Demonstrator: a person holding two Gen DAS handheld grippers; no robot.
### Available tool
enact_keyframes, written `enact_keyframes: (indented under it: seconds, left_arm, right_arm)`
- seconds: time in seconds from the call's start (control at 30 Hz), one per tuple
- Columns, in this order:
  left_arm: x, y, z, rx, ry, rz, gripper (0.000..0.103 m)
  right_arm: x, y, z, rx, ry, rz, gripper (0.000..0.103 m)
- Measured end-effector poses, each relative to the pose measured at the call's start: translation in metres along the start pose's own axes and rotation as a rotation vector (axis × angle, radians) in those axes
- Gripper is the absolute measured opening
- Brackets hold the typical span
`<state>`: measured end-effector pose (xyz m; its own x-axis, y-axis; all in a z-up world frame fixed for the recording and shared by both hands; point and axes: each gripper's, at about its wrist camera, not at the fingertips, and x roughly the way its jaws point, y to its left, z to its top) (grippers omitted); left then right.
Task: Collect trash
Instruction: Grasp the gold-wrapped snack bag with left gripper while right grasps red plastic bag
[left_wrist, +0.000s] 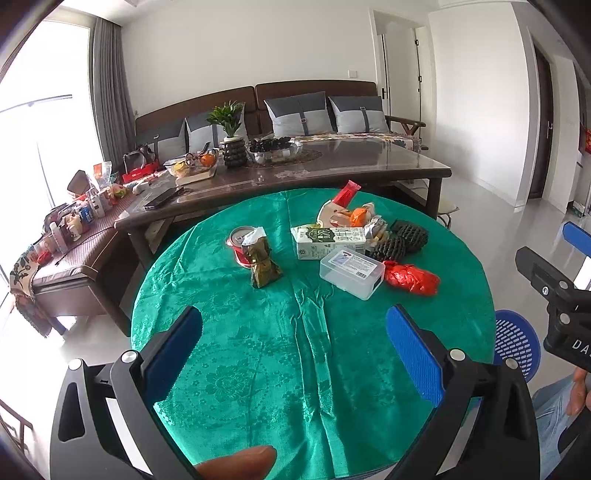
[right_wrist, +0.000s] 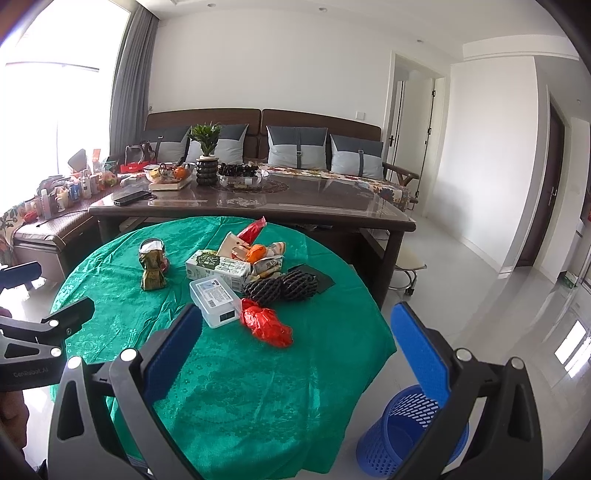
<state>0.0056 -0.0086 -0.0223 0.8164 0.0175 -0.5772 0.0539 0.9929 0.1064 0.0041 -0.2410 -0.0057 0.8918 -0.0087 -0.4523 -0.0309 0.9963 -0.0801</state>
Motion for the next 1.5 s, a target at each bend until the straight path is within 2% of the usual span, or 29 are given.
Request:
enact_keyframes:
  seconds: [0.17,0.37,0.57,0.7,0.8,1.1,1.23,1.43,1.5]
  left_arm:
    - [0.007,0.004,-0.004,0.016,0.013,0.004,0.098]
    - [0.021,0.017,-0.012,-0.037,0.045,-0.005,0.098]
    - [0.043,0.026,-0.022,-0.047,0.081,0.031,0.098]
    - [0.062,0.033,-0.027,-0.093,0.132,-0.077,0.098]
    - [0.076,0.035,-0.028,-0.104,0.145,-0.071,0.098]
    - [0.139,0.062,-0.011,-0.138,0.188,-0.046,0.098]
    - [0.176,0.077,0.002,-0.163,0.22,-0.077,0.098]
    - [0.23,0.077,0.014,-0.152,0.267,-0.087,0.098]
    - [0.245,0.075,0.016,-0.151,0.292,-0.095,0.094]
  right_arm:
    - [0.002,0.0,-0.001,-0.001,0.003,0.003,0.098]
    - [0.009,0.001,-0.006,0.005,0.009,0.017,0.098]
    - [0.027,-0.001,-0.017,0.014,0.04,0.032,0.098]
    - [0.043,-0.005,-0.024,0.019,0.066,0.048,0.098]
    - [0.057,-0.007,-0.03,0.021,0.099,0.064,0.098]
    - [0.106,-0.013,-0.049,0.016,0.205,0.125,0.098]
    - [0.124,-0.015,-0.055,0.034,0.249,0.157,0.098]
    - [0.153,-0.016,-0.052,0.0,0.297,0.217,0.098]
    - [0.164,-0.018,-0.047,-0.016,0.31,0.231,0.098]
